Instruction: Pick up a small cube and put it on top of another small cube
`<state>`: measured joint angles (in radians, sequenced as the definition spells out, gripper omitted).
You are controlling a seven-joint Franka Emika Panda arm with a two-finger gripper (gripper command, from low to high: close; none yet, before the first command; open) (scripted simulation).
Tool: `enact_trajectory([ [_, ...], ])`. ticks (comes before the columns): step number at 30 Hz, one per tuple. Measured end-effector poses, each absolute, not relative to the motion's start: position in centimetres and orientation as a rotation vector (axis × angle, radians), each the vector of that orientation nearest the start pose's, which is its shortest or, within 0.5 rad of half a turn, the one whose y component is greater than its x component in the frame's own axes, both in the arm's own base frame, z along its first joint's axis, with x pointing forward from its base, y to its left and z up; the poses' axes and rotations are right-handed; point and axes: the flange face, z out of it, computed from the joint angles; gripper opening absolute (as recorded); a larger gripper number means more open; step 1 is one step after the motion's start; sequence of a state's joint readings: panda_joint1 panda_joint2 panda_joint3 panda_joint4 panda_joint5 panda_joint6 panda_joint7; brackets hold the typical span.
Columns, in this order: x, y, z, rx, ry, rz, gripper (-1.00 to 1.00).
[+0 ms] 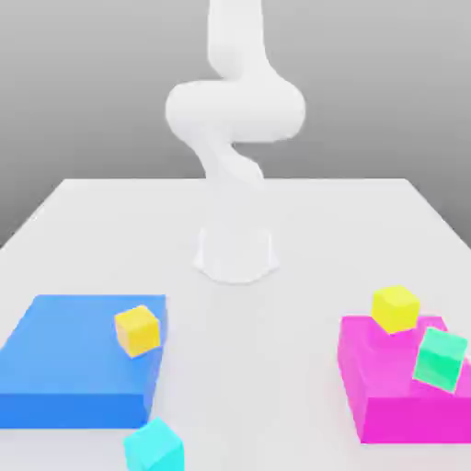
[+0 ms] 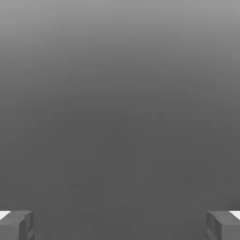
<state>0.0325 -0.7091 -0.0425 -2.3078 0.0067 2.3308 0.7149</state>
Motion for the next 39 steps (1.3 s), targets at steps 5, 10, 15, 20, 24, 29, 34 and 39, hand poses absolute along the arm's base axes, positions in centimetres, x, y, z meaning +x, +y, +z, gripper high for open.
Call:
enact_trajectory([
  [5,43.9,-2.6,59.9,-2.678,0.811,-0.789,0.00],
  [10,48.1,-4.0,51.4,-2.809,0.658,-0.629,0.00],
  [15,50.6,-5.3,42.4,-2.922,0.499,-0.465,0.00],
  [20,51.3,-7.0,33.3,-3.020,0.335,-0.295,0.00],
  [24,50.6,-8.4,26.3,-3.088,0.188,-0.151,0.00],
  [29,49.2,-9.9,18.4,-3.140,0.044,-0.011,0.00],
  [34,49.0,-10.0,13.5,-3.142,0.036,-0.001,-1.00],
  [39,49.0,-10.0,13.1,-3.141,0.037,0.003,-1.00],
])
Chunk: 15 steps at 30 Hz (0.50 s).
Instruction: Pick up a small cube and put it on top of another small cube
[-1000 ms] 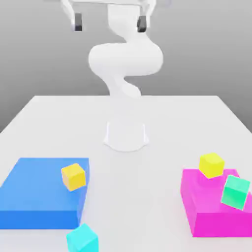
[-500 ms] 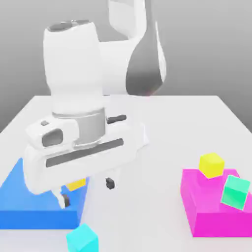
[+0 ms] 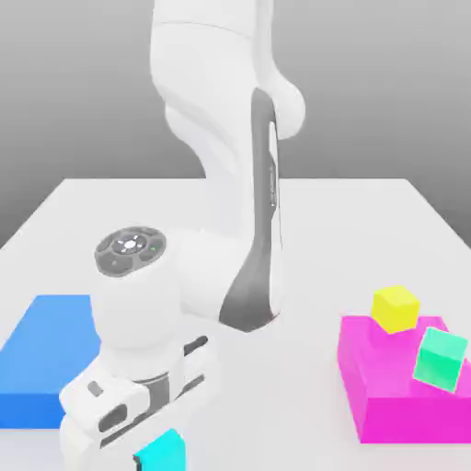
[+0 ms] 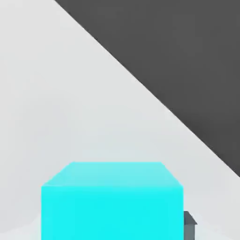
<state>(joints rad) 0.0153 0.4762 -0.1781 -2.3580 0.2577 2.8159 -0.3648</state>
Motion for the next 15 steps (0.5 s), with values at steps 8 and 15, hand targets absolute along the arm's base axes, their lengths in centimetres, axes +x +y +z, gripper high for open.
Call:
enact_trajectory([
  [8,49.9,-4.1,21.3,-3.113,-0.047,0.009,-1.00],
  [15,47.7,14.3,27.8,-3.073,-0.337,0.032,-1.00],
])
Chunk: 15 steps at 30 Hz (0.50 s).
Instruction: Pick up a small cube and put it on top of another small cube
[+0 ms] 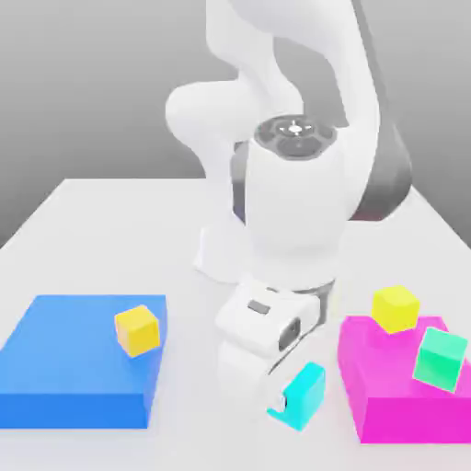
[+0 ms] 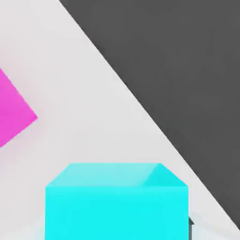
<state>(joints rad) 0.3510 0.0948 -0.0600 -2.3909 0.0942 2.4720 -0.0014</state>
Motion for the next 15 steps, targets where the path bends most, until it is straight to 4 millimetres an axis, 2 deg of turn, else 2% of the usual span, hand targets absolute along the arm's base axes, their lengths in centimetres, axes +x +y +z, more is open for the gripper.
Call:
enact_trajectory([
  [3,42.3,25.6,31.9,-3.067,-0.566,0.021,-1.00],
  [4,40.0,28.9,32.4,-3.059,-0.658,0.014,-1.00],
  [5,37.6,32.0,31.8,-3.041,-0.759,0.009,-1.00],
  [6,35.7,34.0,30.8,-3.023,-0.837,0.007,-1.00],
  [7,36.7,32.8,29.8,-3.037,-0.786,0.007,-1.00],
  [8,39.6,29.2,28.6,-3.072,-0.638,0.006,1.00],
  [13,39.7,29.0,28.6,-3.073,-0.633,0.006,1.00],
  [14,40.8,27.4,27.7,-3.087,-0.568,0.003,1.00],
  [15,41.3,26.8,28.0,-3.093,-0.545,0.002,1.00],
])
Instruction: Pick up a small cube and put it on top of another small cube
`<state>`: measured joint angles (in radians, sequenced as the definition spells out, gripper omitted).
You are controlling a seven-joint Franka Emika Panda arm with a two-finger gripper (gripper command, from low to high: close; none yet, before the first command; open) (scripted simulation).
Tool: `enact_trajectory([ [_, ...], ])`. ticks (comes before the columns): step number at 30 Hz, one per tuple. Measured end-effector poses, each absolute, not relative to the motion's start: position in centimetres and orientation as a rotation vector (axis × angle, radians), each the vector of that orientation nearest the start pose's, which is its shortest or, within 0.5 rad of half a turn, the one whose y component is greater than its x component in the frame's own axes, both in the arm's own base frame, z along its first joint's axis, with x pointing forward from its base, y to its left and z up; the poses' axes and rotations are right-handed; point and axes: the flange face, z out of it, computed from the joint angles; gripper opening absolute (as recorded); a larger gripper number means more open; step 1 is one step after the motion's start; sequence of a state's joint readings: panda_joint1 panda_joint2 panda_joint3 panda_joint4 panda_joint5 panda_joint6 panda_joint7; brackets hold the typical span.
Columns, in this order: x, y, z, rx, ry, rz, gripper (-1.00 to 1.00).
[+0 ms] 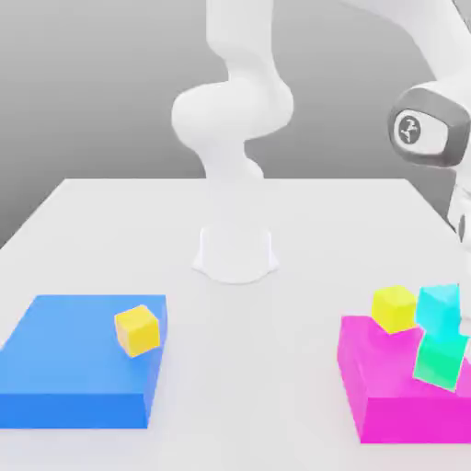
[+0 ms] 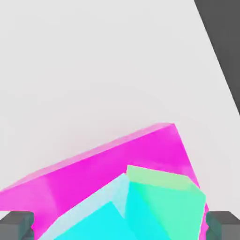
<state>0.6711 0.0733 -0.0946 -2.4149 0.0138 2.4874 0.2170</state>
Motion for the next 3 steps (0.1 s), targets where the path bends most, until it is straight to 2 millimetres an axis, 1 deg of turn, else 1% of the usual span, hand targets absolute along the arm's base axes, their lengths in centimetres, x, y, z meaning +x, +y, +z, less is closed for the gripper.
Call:
enact_trajectory([
  [1,41.4,26.7,29.1,-3.095,-0.539,0.001,1.00],
  [3,41.6,26.5,31.9,-3.096,-0.529,0.000,1.00],
])
